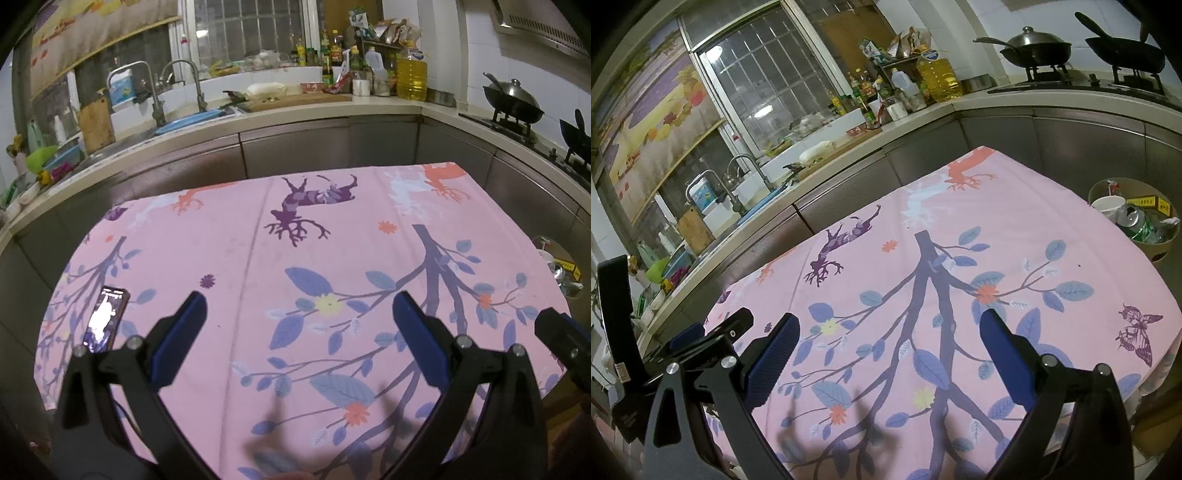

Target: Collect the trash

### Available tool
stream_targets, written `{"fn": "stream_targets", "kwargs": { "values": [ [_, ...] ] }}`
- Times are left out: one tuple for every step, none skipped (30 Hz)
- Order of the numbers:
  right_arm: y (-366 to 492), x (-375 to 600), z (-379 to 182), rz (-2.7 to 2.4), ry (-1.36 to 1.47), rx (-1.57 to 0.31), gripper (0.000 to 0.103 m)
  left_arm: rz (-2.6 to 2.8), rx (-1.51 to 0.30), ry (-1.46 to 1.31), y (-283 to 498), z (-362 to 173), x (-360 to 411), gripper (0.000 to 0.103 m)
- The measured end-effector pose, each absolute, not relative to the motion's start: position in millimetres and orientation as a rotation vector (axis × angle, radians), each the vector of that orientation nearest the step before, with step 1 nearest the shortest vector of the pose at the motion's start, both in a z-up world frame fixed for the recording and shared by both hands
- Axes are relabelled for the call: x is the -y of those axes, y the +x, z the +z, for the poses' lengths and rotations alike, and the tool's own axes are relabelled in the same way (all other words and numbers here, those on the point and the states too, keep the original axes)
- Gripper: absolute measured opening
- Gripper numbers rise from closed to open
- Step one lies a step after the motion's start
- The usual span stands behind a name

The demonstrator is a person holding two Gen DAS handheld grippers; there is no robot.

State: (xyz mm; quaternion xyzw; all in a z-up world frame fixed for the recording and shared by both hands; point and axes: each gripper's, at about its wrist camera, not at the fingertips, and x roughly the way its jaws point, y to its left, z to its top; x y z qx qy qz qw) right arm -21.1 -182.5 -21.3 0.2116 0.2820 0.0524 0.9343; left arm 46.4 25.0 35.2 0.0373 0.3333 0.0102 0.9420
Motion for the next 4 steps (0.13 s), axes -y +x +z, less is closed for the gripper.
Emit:
{"fn": "stream_targets", "kwargs": {
  "values": [
    [-21.0,182.6,-21.3,0.107,0.433,-0.577,0.094,0.020,-0.681,0.076,47.1,35.3,-24.6,0.097],
    [-21.4,182.2,-21.8,0.107,0.433,-0.577,0.094,0.019,-0.682,0.076,47.5,35.4,-24.1,0.097],
    [-21.0,182.8,-21.3,0.107,0.434,-0.578,0.094,0.018,-0.682,0.076,46.9,35.5,-23.7,0.097],
    [-22.0,181.9,-22.5,0.107,0.436,-0.579,0.094,0.019,-0.680,0.077,47.3,35.6,-23.9,0.097]
  ]
}}
